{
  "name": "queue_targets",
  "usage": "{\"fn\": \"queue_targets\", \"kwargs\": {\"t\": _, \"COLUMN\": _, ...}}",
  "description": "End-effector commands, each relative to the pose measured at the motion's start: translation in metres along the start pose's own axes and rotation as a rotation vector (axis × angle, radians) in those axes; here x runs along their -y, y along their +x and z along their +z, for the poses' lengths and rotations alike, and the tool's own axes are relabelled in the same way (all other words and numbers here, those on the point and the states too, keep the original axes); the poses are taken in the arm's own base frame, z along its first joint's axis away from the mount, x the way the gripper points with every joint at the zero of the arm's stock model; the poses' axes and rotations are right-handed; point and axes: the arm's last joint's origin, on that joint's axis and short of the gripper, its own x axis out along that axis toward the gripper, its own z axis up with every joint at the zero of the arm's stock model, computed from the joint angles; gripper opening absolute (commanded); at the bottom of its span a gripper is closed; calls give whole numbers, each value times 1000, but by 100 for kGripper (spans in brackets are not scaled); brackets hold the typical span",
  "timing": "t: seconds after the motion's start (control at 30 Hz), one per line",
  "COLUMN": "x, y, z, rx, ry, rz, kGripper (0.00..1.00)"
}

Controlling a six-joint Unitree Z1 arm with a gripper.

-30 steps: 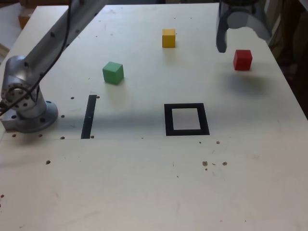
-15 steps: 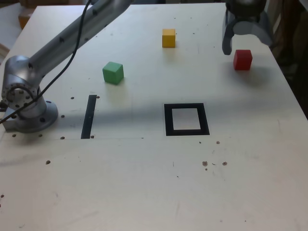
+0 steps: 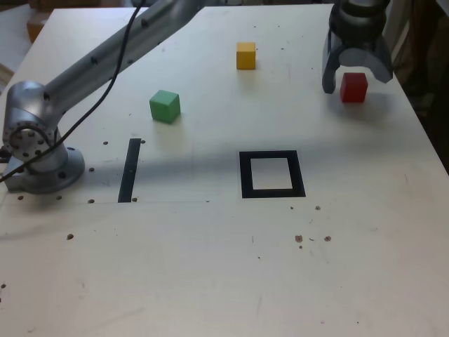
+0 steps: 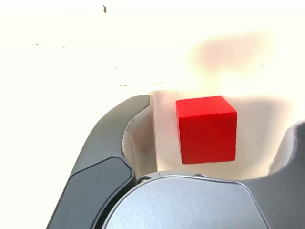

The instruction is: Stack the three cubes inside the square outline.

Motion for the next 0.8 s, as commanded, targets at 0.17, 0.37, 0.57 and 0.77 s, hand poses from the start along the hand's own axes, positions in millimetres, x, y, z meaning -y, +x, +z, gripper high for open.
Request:
{"fn": "queue_targets", "kwargs": {"t": 0.17, "x": 2, "y": -2, "z": 0, "rx": 4, "ry": -6, "rz": -20, "kGripper": 83}}
{"fn": "queue_targets", "kwargs": {"t": 0.37, "x": 4, "y": 2, "z": 0, "rx": 4, "ry": -9, "rz": -46, "kGripper": 79}}
{"fn": "queue_targets", "kwargs": {"t": 0.57, "x": 7, "y": 2, "z": 2, "rx": 10, "ry": -8, "rz": -54, "kGripper": 75}}
{"fn": "queue_targets", "kwargs": {"t": 0.77, "x": 7, "y": 4, "z": 5, "rx": 18, "ry": -9, "rz": -50, "kGripper": 71}}
